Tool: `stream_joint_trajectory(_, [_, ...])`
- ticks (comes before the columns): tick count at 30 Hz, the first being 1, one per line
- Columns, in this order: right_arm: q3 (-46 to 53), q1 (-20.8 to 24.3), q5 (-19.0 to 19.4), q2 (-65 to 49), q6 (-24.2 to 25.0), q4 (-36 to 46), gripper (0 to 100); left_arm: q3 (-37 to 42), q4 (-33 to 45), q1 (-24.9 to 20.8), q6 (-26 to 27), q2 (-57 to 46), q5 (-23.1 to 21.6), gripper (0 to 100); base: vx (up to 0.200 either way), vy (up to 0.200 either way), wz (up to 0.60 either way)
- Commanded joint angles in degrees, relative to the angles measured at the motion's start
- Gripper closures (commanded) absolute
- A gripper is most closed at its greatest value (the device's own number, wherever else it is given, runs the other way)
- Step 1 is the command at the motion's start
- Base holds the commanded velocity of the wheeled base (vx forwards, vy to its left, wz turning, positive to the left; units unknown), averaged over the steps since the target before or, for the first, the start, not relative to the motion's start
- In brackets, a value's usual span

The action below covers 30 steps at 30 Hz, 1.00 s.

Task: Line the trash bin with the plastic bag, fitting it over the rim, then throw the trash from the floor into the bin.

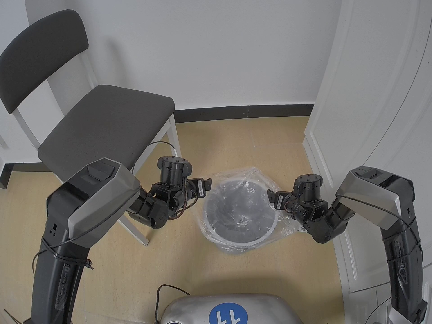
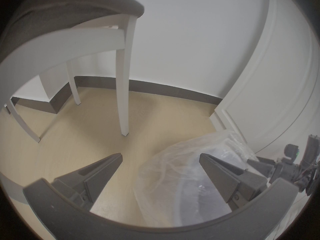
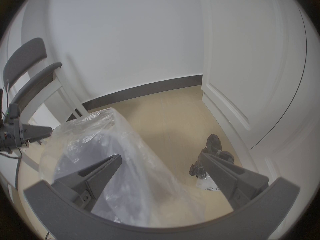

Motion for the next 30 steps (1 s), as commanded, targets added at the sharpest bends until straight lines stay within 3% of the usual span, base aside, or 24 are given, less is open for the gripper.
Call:
stream_joint_trajectory(1, [-3.27,-1.48,0.10,3.97,0.63,-0.05,0,-4.31,1.16,1.36,-0.45,5.36,0.12,0,0.000,0.000,0.00])
stream_joint_trajectory(7, [-5.29,-1.83,-0.17,5.12,1.16,-0.57,0,-6.94,1.25,1.36,-2.64,6.59,0.38,0,0.000,0.000,0.00])
stream_joint_trajectory(13, [-6.78,-2.71,-0.34,5.20,2.74,-0.40,0,-15.03,1.33,1.19,-2.91,12.30,6.01,0,0.000,0.000,0.00])
stream_joint_trajectory(30, [-9.95,-4.64,0.10,8.28,2.65,1.80,0,-15.91,5.38,1.36,-2.47,13.71,7.33,0,0.000,0.000,0.00])
